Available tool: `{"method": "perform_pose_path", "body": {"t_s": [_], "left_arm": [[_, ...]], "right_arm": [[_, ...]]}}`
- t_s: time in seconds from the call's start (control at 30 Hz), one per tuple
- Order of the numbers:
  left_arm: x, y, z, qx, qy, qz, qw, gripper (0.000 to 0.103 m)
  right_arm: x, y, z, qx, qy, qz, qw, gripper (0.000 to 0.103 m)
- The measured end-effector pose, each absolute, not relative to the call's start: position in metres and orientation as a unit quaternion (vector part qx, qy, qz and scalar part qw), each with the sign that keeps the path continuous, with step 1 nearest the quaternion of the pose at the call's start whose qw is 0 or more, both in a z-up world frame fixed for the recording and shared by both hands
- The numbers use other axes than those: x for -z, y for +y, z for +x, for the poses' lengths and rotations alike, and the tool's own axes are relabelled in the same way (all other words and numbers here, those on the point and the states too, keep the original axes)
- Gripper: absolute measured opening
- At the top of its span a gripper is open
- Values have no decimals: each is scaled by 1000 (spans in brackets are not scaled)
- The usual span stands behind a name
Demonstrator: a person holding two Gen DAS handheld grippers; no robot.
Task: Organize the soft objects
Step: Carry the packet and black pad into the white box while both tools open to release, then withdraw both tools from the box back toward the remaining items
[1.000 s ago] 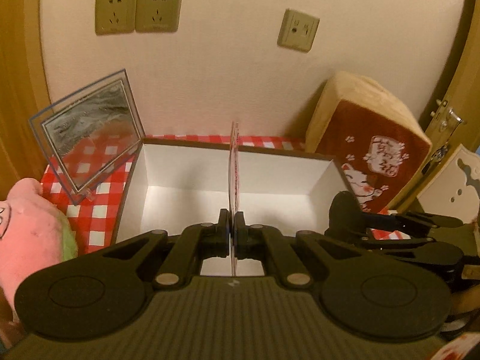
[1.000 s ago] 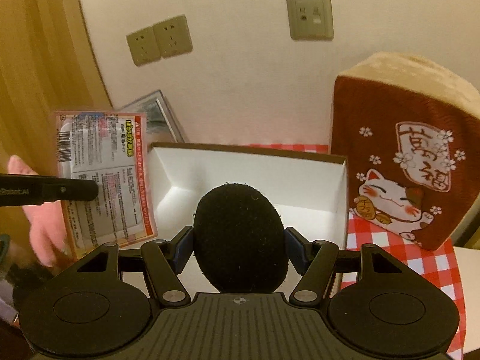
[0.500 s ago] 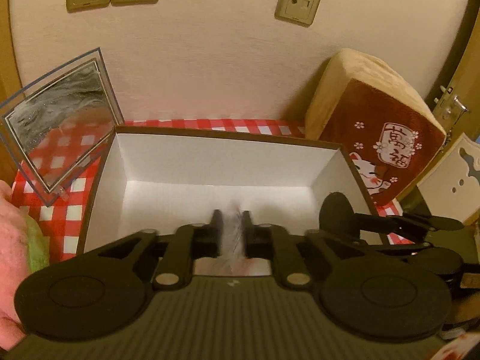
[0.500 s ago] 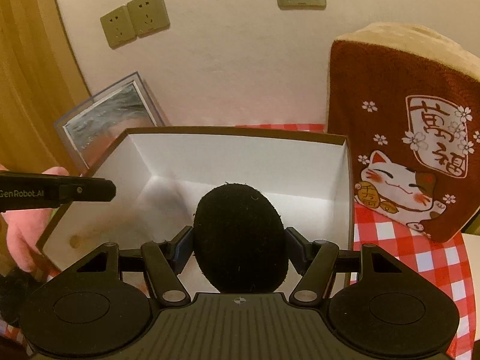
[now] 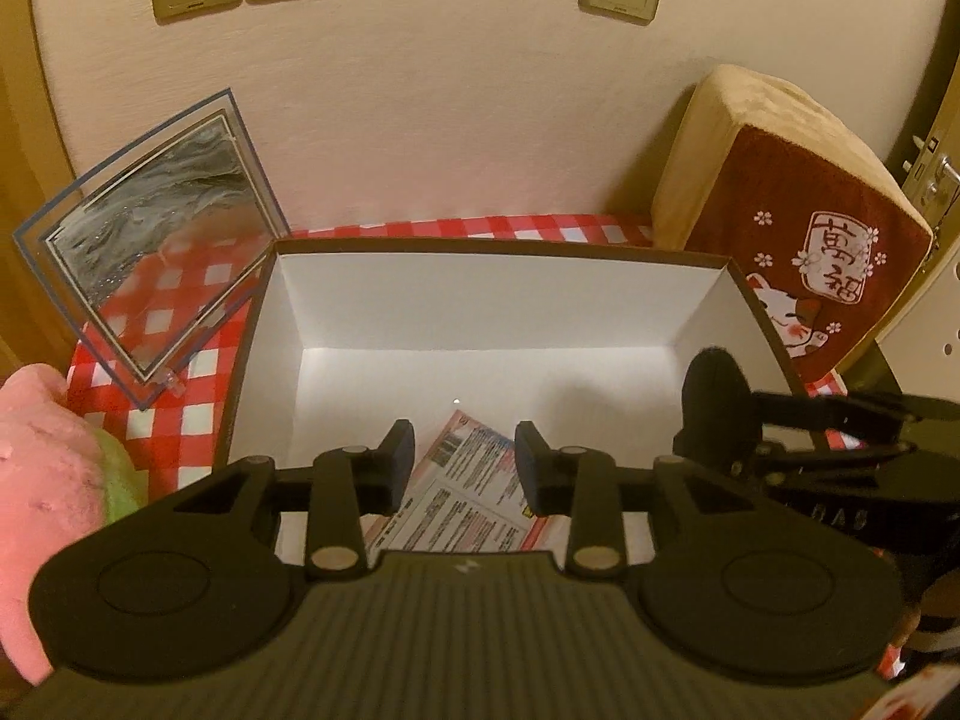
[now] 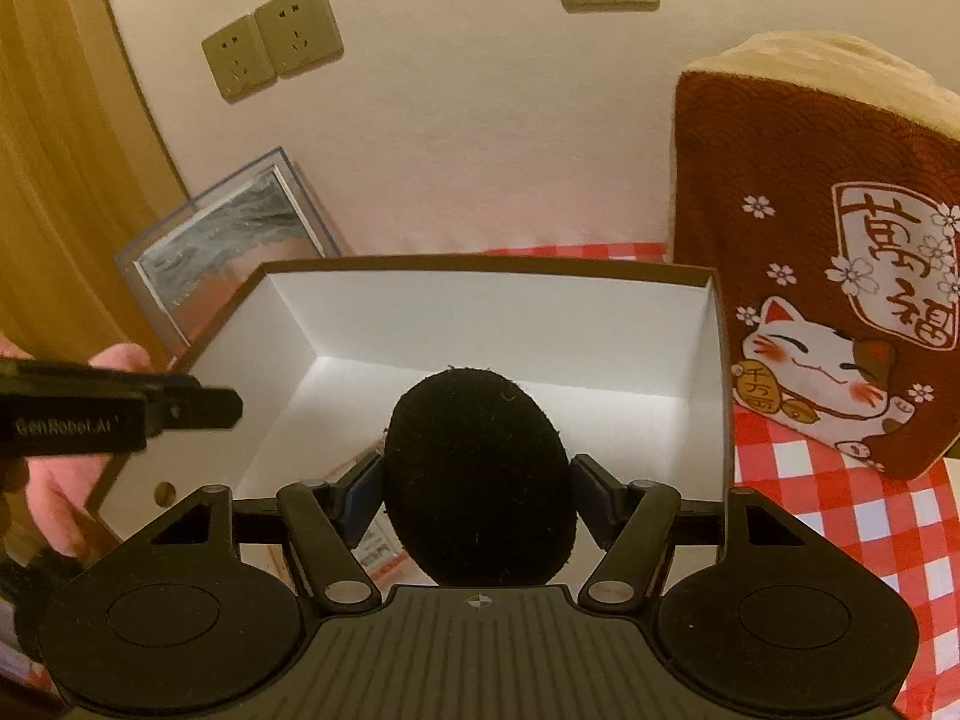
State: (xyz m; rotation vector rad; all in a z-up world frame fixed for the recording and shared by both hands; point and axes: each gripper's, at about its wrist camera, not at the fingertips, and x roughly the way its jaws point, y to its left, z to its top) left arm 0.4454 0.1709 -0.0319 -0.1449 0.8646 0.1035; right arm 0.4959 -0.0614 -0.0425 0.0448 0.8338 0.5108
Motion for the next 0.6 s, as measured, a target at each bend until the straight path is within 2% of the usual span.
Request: {"method": "perform_pose_path", "body": {"t_s": [0.2,0.43,0.6], "left_arm": [[29,172,434,-56,420,-66,903,41],[23,170,418,-59,417,-63,905,50],[18,165,405,-58,416,-62,906,50]], "right_arm": [[32,-66,492,-247,378,43,891,84],[24,-67,479,-248,373,17,894,86],[21,-74,464,-248,375,14,893,86]]}}
